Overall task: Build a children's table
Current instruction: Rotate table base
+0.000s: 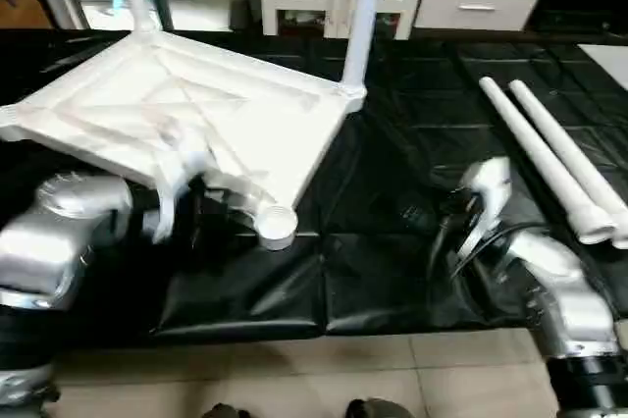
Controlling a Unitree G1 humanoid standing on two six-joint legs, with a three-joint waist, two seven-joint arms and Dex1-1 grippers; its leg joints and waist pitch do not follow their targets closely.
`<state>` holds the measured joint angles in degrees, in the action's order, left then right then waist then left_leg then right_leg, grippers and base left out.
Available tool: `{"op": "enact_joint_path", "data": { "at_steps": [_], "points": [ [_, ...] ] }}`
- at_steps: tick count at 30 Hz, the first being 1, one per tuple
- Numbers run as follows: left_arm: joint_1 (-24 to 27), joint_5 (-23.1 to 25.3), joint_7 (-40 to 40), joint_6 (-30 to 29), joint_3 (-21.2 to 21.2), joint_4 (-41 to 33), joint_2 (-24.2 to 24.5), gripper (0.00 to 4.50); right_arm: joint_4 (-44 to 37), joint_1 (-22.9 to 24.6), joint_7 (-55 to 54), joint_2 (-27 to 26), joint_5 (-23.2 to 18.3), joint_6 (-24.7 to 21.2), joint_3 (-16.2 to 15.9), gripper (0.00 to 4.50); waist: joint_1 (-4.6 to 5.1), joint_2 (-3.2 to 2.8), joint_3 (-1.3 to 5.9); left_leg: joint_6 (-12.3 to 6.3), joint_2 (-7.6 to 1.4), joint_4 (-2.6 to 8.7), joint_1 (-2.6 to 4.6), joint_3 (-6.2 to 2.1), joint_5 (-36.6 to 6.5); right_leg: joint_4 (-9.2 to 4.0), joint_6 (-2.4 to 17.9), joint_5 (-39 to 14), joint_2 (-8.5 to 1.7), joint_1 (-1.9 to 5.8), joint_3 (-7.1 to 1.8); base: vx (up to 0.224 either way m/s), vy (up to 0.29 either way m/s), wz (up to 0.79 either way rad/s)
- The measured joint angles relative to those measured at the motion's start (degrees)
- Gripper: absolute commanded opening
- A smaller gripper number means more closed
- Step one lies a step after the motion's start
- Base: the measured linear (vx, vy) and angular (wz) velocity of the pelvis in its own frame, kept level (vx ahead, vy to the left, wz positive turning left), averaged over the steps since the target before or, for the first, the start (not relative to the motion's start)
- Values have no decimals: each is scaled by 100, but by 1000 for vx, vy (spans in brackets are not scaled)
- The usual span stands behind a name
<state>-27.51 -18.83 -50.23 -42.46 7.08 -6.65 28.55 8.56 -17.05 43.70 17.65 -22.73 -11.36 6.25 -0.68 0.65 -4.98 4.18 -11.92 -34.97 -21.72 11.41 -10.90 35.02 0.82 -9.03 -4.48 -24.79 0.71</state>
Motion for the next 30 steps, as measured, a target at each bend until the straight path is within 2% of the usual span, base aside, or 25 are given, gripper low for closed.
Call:
{"op": "enact_joint_path", "data": {
  "at_steps": [2, 4, 7, 9, 12, 13, 15, 17, 21, 24, 27, 28, 30],
  "points": [
    [-197, 64, 822, -23, 294, -22, -424, 197, -323, -88, -376, -70, 14, -125, 75, 352, 23, -56, 32, 0, 2, -3, 1, -7, 0, -1, 0, 0, 1, 2, 1, 0, 0, 0],
    [-69, 371, 1734, 119, 458, -94, -948, 197, -830, -56, -1018, -172, 234, -385, 159, 352, 49, -120, 72, 0, 3, -2, 10, -12, 0, -7, -4, -2, 3, 15, 2, 0, 0, 0],
    [668, 697, 2695, 288, 306, -429, -1716, 197, -1415, 244, -1395, -303, 295, -486, 231, 352, 77, -163, 100, -2, 2, -1, 10, -15, -1, -9, -44, -20, 8, 18, 7, 0, 0, 0],
    [1008, 780, 2967, 287, 177, -534, -1945, 226, -1603, 440, -1433, -393, 244, -493, 206, 381, 79, -166, 100, -1, -1, -2, -10, -21, -1, -9, -55, -20, 21, 0, 18, 0, 0, 0],
    [1539, 765, 3280, 296, 174, -1219, -2401, 243, -2051, 791, -1769, -598, 293, -556, 93, 401, 83, -191, 116, 0, -4, -1, -29, -29, -1, -11, -71, -15, 23, -13, 23, 0, 0, 0],
    [1678, 776, 3442, 320, 164, -1433, -2538, 262, -2157, 861, -1872, -655, 319, -607, 4, 422, 92, -193, 117, 0, -4, -2, -28, -29, -1, -11, -74, -17, 22, -12, 22, 0, 0, 0],
    [1729, 764, 3705, 437, 250, -1544, -2780, 266, -2205, 850, -2015, -682, 354, -656, -13, 428, 124, -187, 119, 0, -2, -2, -28, -28, -1, -13, -97, -28, 19, -11, 18, 0, 0, 0],
    [1849, 832, 4037, 611, 337, -1619, -2966, 283, -2211, 827, -2154, -686, 440, -720, -8, 443, 159, -154, 135, 0, 1, -4, -30, -30, -1, -14, -122, -41, 17, -10, 13, 0, 0, 0],
    [2025, 1364, 4645, 880, 253, -1609, -3004, 310, -2180, 773, -2234, -697, 474, -751, 1, 450, 190, -66, 170, 0, 3, -6, -38, -64, -1, -29, -182, -34, 18, -11, 15, 0, 0, 0],
    [2266, 1437, 4641, 905, 60, -1650, -2997, 333, -2131, 777, -2360, -692, 584, -747, -4, 450, 191, -55, 183, 0, 8, -7, -54, -97, -1, -69, -186, -33, 22, -6, 19, 0, 0, 0],
    [2482, 1460, 4541, 977, -140, -1690, -2958, 333, -2113, 797, -2661, -648, 941, -696, -28, 450, 190, -52, 185, -1, 14, -13, -75, -104, 0, -100, -202, -20, 21, -6, 14, 0, 0, 0],
    [2547, 1475, 4545, 1044, -190, -1691, -2958, 333, -2051, 800, -3022, -624, 1328, -583, -92, 450, 188, -43, 192, -1, 17, -20, -76, -104, 0, -100, -205, -17, 20, -5, 11, 0, 0, 0],
    [2657, 1580, 4556, 1252, -280, -1689, -2894, 333, -1938, 824, -3202, -548, 1548, -616, -126, 450, 188, -25, 203, -2, 17, -22, -78, -105, -1, -99, -208, -15, 20, -3, 11, 0, 0, 0]
  ]
}}
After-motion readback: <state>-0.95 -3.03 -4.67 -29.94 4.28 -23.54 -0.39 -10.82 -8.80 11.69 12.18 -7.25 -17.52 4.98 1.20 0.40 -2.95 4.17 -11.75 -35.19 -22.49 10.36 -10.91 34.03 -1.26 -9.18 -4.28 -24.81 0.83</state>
